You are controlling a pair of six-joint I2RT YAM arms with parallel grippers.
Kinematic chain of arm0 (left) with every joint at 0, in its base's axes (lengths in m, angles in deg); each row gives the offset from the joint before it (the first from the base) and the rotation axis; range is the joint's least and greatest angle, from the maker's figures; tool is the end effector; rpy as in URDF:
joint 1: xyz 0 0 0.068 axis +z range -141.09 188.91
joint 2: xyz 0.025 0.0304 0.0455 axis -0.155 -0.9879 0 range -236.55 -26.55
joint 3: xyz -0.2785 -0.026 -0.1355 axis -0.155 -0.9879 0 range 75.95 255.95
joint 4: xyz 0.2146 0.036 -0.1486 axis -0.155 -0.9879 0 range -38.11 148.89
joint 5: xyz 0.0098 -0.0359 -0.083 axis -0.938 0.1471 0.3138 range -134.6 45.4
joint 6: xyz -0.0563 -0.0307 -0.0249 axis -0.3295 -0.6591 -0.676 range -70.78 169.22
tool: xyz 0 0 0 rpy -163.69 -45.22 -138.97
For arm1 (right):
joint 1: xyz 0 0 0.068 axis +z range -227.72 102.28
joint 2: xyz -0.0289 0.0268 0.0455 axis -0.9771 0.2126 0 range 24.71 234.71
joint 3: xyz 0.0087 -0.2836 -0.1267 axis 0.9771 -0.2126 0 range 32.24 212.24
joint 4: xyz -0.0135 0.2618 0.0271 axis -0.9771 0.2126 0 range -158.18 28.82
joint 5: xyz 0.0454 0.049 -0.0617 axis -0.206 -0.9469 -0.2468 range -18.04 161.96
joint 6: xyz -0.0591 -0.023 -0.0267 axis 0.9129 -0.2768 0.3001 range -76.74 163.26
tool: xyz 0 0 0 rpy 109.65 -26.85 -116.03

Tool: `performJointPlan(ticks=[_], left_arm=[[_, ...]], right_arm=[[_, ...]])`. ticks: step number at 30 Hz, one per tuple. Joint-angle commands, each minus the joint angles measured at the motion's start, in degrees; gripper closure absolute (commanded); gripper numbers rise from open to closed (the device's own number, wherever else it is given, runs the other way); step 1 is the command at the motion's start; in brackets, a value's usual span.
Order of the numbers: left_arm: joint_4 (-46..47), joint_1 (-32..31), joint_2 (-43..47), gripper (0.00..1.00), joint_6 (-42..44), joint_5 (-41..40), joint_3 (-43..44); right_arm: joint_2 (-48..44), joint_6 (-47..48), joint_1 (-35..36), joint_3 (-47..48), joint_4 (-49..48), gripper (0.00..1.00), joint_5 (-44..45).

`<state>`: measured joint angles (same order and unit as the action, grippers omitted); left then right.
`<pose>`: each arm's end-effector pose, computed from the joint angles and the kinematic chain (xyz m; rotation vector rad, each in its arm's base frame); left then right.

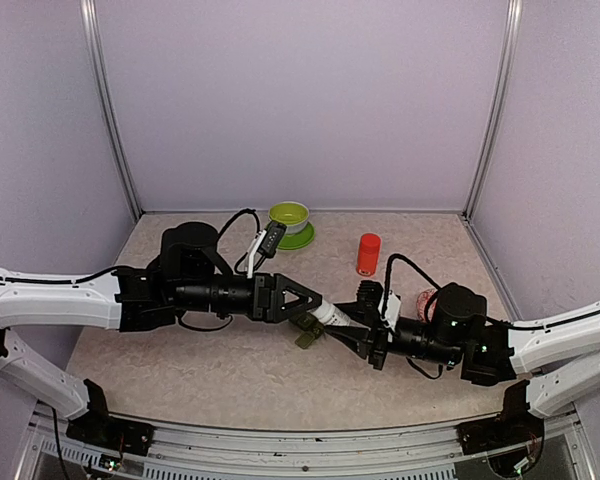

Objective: Sort the pills into containers
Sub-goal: Screw the lid of the pill bottle onto the pill bottle.

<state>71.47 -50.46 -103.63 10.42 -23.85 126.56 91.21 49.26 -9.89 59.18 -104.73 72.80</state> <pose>0.1473 -0.2876 0.3223 0.6604 1.9803 -1.4703 0.0978 0.2381 0.2734 -1.0038 1.3553 0.8115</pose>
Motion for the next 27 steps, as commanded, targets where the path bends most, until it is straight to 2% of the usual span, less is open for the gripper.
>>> performJointPlan(ticks=[1, 6, 11, 19, 27], left_arm=[[-0.9, 0.4, -2.0, 0.39, 0.1, 3.3, 2.9], [-2.3, 0.2, -4.0, 0.43, 0.4, 5.1, 4.3], [-2.6, 0.2, -4.4, 0.53, 0.5, 5.4, 4.5], [-2.0, 0.1, -4.5, 0.76, 2.3, 6.0, 4.4], [-3.8, -0.4, -4.7, 0.84, 9.9, 6.8, 3.9]], right_arm=[[-0.5, 1.1, 0.3, 0.4, 1.7, 0.77, 0.9], [0.3, 1.2, 0.3, 0.9, 2.0, 0.77, 1.9], [0.7, 1.3, 0.3, 1.1, 2.1, 0.77, 2.1], [0.7, 0.9, 0.3, 1.1, 2.3, 0.77, 1.7], [0.0, -6.8, 0.2, 3.0, 4.7, 0.78, -1.4]])
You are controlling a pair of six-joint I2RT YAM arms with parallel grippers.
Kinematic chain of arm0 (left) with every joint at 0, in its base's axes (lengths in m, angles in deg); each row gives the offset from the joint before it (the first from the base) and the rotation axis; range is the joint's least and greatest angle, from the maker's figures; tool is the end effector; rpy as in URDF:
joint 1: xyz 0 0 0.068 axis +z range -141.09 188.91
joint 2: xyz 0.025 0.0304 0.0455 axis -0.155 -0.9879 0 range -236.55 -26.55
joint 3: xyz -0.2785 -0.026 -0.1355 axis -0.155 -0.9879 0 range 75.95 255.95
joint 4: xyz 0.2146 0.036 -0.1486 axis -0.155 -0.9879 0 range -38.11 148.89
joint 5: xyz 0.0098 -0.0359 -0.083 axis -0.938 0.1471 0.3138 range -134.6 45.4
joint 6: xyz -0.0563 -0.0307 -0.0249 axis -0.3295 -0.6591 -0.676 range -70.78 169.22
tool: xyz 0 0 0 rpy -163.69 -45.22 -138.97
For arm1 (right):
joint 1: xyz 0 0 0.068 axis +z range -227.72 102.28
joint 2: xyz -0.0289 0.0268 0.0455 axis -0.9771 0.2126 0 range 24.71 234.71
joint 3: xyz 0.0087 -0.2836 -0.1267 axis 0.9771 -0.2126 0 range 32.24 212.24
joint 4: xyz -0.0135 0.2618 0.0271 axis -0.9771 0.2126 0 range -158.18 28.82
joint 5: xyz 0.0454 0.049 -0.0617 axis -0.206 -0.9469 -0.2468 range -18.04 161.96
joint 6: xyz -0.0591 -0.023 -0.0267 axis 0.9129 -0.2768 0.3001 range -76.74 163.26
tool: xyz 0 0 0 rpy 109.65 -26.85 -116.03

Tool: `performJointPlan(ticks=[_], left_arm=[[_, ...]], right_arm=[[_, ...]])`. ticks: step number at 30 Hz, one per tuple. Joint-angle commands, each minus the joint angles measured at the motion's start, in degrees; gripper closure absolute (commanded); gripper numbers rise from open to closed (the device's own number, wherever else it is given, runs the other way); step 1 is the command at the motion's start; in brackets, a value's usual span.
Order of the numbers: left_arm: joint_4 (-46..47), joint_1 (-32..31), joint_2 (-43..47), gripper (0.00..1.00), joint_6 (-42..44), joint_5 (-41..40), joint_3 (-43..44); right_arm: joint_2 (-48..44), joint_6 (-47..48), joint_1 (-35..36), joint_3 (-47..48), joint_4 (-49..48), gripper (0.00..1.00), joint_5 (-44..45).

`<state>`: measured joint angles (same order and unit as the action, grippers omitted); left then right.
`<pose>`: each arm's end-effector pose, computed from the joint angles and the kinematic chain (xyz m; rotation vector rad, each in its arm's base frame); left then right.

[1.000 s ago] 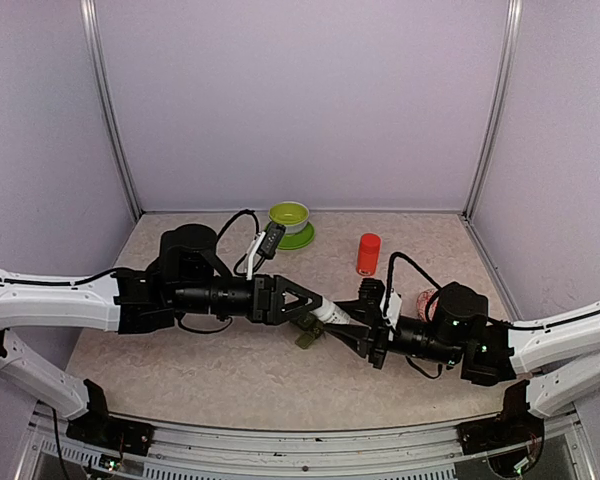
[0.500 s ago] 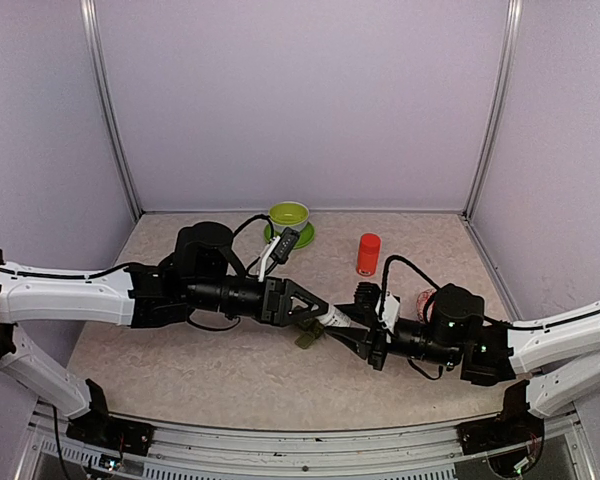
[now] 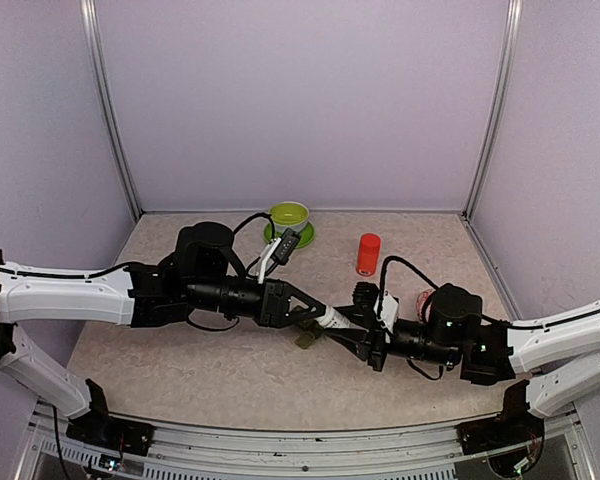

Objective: Sort the pills into containers
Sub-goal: Screw the lid of the pill bottle onto the pill bottle, then place the pill bottle at the center of the board.

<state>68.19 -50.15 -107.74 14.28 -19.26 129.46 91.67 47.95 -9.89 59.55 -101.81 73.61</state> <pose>0.1534 -0.3024 0.3122 0.7881 2.0240 -1.4602 0.0991 0.2392 0.2672 -1.0114 1.4166 0.7988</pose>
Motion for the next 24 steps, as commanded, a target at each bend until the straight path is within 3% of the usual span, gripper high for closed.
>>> performJointPlan(ticks=[1, 9, 14, 21, 24], left_arm=[[-0.6, -0.7, -0.5, 0.84, 7.0, 2.4, 0.9], [2.0, -0.6, 0.9, 0.93, 10.7, 6.7, -1.1], [2.5, -0.3, 1.6, 0.94, 9.6, 6.5, -1.7], [1.8, 1.7, 2.4, 0.94, 6.4, 3.3, -2.2], [-0.2, 2.6, 2.9, 0.94, 6.1, 1.2, -2.0]], right_arm=[[-0.5, -7.0, 0.3, 3.0, 2.4, 0.78, -3.0], [-2.3, -13.3, 0.2, 3.5, 3.0, 0.78, -9.1], [-2.9, -12.6, 0.2, 3.2, 3.5, 0.74, -7.6], [-0.3, -10.4, 0.2, 5.2, 5.9, 0.37, -4.5], [0.5, -10.1, 0.2, 6.0, 7.2, 0.16, -3.0]])
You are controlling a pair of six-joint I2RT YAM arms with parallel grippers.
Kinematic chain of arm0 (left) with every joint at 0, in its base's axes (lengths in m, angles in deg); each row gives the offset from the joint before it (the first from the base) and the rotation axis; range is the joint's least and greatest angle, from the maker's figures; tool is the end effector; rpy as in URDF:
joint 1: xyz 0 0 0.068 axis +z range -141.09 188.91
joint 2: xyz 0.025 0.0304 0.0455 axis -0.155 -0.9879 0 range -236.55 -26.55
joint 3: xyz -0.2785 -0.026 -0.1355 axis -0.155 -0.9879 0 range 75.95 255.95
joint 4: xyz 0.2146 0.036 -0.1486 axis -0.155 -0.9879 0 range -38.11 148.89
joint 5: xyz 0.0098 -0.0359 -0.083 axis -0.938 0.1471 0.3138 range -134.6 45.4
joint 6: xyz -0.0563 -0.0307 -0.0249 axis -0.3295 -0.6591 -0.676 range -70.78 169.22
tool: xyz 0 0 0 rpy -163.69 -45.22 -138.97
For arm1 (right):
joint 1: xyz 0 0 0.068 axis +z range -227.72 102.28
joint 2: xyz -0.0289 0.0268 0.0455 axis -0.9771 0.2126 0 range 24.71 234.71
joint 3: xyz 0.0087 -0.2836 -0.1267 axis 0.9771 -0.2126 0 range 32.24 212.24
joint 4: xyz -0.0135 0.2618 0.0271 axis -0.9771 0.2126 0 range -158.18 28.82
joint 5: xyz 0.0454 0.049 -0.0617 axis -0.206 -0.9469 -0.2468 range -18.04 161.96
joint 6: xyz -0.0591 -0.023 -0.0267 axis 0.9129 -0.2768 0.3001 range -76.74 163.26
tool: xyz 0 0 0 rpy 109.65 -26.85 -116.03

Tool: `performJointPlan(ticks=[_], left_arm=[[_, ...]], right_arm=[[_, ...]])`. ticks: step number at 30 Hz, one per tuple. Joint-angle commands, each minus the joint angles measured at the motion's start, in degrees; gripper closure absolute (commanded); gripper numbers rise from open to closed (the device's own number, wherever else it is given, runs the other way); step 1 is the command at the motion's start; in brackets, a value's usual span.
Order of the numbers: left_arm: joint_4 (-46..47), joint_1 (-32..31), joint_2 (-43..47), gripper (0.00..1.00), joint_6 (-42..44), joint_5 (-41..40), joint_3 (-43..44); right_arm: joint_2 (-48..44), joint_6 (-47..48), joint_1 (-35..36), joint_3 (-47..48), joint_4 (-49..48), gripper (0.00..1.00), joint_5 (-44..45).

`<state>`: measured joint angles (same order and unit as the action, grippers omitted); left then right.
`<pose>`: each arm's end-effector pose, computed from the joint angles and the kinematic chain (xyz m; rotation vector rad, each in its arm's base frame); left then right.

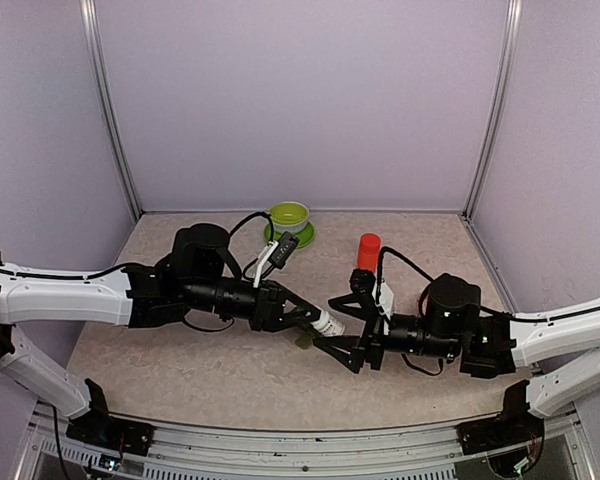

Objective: Sort the pills into containers
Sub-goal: Place the pill bottle at the center of the board.

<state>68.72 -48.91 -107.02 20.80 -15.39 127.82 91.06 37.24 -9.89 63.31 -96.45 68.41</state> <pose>0.1535 -0.2952 0.3074 0.9203 1.9490 -1.4405 0.0962 0.2453 0.2814 -0.9663 1.5177 1.0003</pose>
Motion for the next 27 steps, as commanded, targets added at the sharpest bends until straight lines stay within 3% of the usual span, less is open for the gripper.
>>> performJointPlan(ticks=[1, 3, 15, 27], left_arm=[[-1.5, 1.8, 2.4, 0.94, -0.4, -3.2, -0.3], [-3.1, 2.9, 2.9, 0.94, -0.3, -4.0, -0.4], [-21.5, 9.1, 1.8, 0.92, 6.8, -24.3, 3.7], [-26.2, 17.3, -3.9, 0.92, 9.6, -34.1, 4.0]], right_arm=[[1.1, 0.5, 0.2, 2.2, 1.9, 0.08, 2.6], [1.0, 0.5, 0.2, 2.1, 2.3, 0.0, 3.2], [-1.8, -0.3, -0.5, 0.4, 6.1, 0.0, 11.2], [-3.1, -2.8, -0.8, -3.0, 6.2, 0.0, 13.9]])
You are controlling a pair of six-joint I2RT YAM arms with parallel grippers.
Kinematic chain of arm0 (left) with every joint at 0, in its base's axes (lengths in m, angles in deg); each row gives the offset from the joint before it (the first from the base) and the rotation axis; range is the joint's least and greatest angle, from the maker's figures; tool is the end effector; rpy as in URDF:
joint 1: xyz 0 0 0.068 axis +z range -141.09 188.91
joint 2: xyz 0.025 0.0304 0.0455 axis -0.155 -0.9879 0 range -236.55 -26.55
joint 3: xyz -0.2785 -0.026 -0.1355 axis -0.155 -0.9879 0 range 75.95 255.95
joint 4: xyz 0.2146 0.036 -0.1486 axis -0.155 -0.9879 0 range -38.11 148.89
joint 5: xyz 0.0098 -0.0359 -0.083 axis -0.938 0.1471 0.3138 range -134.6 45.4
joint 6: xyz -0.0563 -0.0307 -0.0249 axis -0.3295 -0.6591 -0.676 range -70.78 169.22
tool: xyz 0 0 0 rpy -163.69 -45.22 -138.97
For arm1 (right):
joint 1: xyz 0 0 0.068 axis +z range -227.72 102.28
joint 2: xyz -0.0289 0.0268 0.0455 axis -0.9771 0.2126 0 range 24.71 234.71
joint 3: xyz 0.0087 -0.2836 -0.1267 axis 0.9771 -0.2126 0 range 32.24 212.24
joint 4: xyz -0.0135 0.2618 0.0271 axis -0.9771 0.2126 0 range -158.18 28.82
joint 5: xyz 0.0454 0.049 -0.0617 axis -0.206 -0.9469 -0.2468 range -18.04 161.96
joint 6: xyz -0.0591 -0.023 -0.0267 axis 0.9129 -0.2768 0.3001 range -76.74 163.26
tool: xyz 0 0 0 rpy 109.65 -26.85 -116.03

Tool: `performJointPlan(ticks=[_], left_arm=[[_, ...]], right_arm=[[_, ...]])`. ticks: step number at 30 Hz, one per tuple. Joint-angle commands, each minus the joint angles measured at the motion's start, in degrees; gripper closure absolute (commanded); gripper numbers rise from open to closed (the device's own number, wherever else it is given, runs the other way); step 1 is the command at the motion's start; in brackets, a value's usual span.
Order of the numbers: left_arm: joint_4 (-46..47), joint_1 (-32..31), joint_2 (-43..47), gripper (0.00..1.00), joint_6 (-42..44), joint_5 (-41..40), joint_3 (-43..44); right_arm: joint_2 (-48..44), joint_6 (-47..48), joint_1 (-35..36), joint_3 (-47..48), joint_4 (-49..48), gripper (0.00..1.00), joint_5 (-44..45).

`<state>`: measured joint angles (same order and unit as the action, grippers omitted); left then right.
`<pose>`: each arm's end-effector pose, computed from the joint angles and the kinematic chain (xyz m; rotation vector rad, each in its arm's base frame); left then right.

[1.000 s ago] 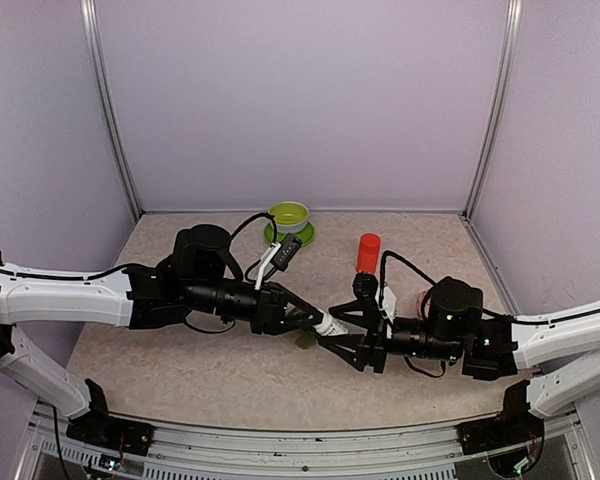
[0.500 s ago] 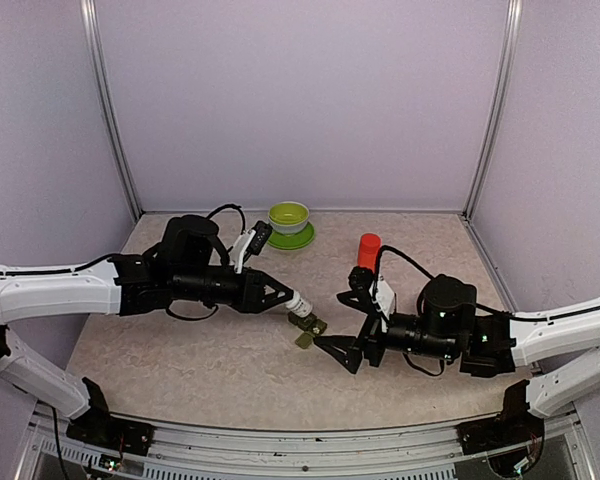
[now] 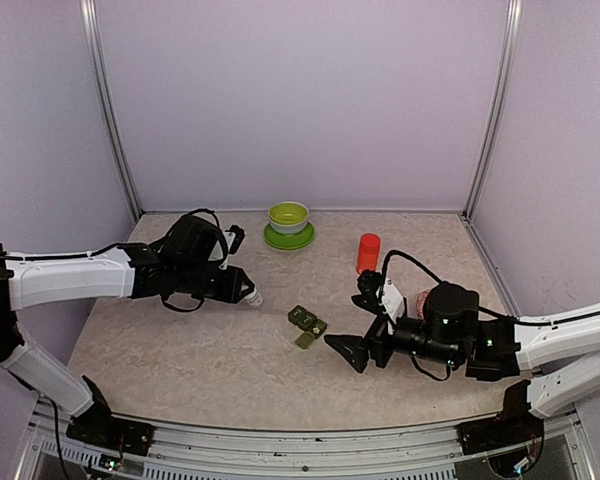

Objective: Sort the pills into containers
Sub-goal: Place the pill bottle at the center of the board.

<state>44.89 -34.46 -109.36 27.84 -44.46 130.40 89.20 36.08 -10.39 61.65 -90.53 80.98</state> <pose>0.2353 -0.2226 0.2623 0.4554 2.3366 -0.5653 0.1051 0.2292 0.2656 -0.8295 1.6655 0.7819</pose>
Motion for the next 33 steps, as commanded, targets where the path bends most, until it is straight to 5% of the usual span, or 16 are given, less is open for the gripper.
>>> performJointPlan(ticks=[1, 12, 33], left_arm=[[-2.3, 3.7, -1.8, 0.92, 3.0, -6.0, 1.1], [-1.4, 10.1, -4.3, 0.92, 2.4, -8.8, -0.1], [1.0, 11.1, -10.8, 0.91, 2.6, -11.6, -1.2]], right_arm=[[-1.2, -1.8, -0.4, -1.5, 0.3, 0.0, 1.3], [1.2, -2.4, -0.4, -1.6, -0.5, 0.0, 0.6], [2.4, -2.2, -0.4, -0.7, 0.5, 0.0, 0.4]])
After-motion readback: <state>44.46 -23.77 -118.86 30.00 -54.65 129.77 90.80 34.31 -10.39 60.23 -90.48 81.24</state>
